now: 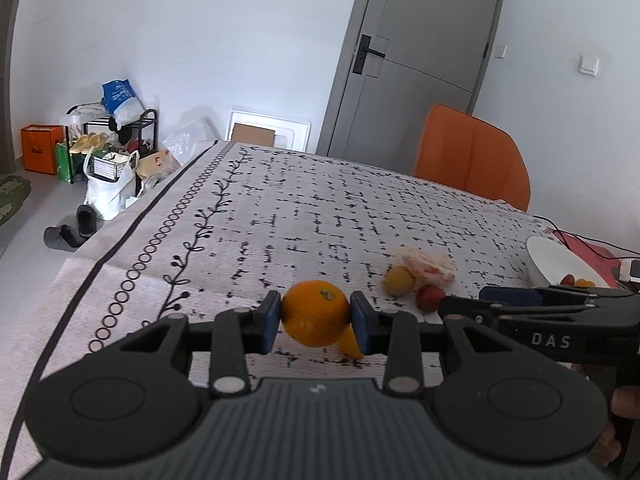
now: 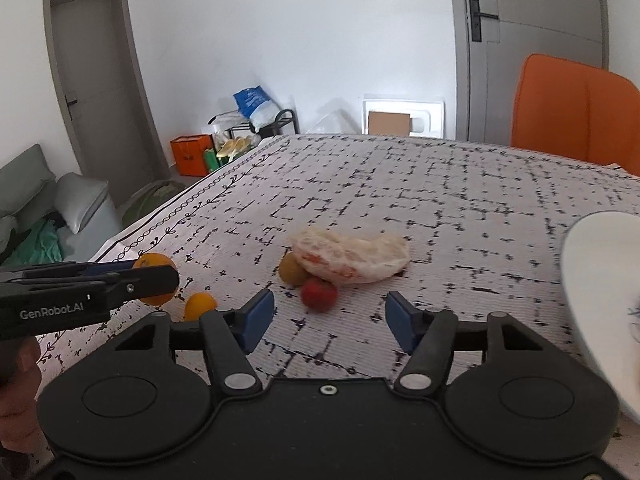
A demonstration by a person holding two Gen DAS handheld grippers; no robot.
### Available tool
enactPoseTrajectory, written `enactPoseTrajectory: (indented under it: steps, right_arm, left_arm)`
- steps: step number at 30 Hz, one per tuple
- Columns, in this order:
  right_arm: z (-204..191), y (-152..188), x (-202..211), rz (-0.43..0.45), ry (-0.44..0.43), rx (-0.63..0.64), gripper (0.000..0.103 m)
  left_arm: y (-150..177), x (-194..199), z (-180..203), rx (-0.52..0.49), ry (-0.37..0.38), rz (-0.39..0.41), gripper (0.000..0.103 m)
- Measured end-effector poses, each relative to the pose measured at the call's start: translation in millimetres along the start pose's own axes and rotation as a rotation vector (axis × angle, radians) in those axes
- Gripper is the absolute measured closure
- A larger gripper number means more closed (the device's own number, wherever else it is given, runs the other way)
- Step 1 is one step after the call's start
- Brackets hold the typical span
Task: Organize fruits
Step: 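Grasp the large orange with the left tool while the right tool grasps the red plum, then carry the orange and red plum to the white bowl and open both tools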
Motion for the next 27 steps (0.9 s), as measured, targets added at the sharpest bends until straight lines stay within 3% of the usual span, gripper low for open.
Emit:
enactPoseTrajectory:
  steps: [3,5,7,17,27]
  right_arm:
    - [-3.8,-0.8,-9.7,-0.013,-0.005,0.003,0.044]
    - [-5.4,0.6,-16.0,-0.026,-0.009,0.003,0.052]
    - [-5.8,2.1,-22.4,-0.039,-0.014,-0.006,0.083]
    - [11.9,3.7,4.5,-0.005,-0.024,-0.046,0.083]
    - [56.9,-2.4,46.0,0.073,0.037,-0.101,0.083]
  left_arm:
    - [-0.5,0.5,-5.7,0.011,-0.007,0.000,0.067]
    - [-1.3,0.9,-8.2,0.015,-0.009,0.000,0.067]
    - [-2.1,0.9,-9.0,0.016,-0.012,0.001,0.067]
    - [-5.1,-3.2,11.7,-0.012,0.004,-0.001,0.067]
    - [-8.3,-15.9,65.8,-0.091,0.079,-0.007,0.067]
Point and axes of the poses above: each gripper's, at about its wrist camera, not at the fingertips, and x roughly against the way its jaws point, z to its right, y to its underside, the point moved 10 cm from there along -x, roughly the way its jaws point, and after that the axes turned 6 degrees about y, right-handed, at the moved point
